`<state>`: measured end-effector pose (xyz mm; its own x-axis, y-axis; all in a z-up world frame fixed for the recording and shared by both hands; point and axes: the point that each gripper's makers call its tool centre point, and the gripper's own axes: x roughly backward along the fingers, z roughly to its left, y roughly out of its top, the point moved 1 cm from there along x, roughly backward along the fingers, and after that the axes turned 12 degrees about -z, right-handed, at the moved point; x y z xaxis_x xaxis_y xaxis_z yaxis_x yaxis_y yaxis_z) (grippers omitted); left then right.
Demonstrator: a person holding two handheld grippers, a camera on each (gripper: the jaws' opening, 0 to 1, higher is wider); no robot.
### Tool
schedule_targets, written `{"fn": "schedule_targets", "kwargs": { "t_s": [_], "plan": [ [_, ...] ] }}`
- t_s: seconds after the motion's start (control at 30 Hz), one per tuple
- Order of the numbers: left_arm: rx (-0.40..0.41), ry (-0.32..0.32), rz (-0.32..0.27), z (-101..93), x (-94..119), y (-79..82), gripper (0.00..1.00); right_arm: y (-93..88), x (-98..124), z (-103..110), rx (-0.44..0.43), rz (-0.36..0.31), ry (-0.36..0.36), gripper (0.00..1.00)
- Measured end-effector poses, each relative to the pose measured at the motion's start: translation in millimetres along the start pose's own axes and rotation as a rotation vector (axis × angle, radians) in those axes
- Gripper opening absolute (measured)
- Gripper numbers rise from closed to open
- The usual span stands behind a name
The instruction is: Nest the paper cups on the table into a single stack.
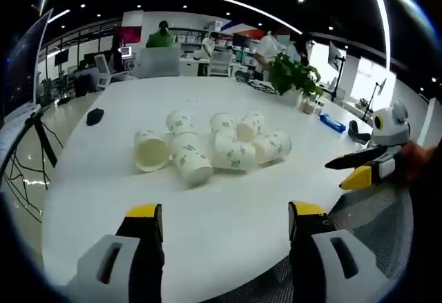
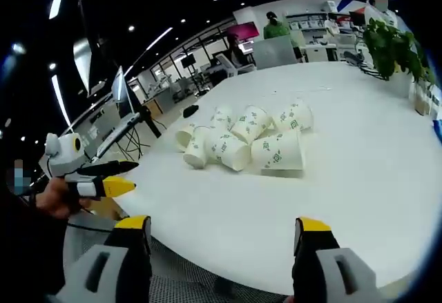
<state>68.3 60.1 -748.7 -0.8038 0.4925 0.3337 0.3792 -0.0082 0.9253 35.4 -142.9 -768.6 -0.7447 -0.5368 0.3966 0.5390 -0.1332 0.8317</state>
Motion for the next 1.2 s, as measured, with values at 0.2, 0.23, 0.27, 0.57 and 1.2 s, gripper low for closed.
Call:
{"fn": "schedule_targets", "kwargs": {
  "t_s": [0.2, 0.23, 0.27, 0.57, 1.2],
  "plan": [
    [0.000, -0.001, 0.001, 0.3, -0.1, -0.3, 0.73, 0.7, 0.8, 3.2, -0.001, 0.000, 0.000, 0.86],
    [0.000, -0.001, 0.001, 0.3, -0.1, -0.2, 0.73, 1.1, 1.0, 4.4, -0.002, 0.000, 0.000, 0.86],
    [0.001, 0.000, 0.001, 1.3, -0.3, -0.8, 0.73, 1.4, 1.2, 4.7, -0.002, -0.001, -0.001, 0.86],
    [0.003, 0.003, -0.001, 1.1, -0.2, 0.2, 0.73, 1.3, 0.9, 3.7, -0.003, -0.002, -0.002, 0.86],
    [0.011, 0.005, -0.010, 0.4, 0.7, 3.0, 0.74, 2.7, 1.3, 2.2, 0.000, -0.012, -0.005, 0.86]
  ]
}}
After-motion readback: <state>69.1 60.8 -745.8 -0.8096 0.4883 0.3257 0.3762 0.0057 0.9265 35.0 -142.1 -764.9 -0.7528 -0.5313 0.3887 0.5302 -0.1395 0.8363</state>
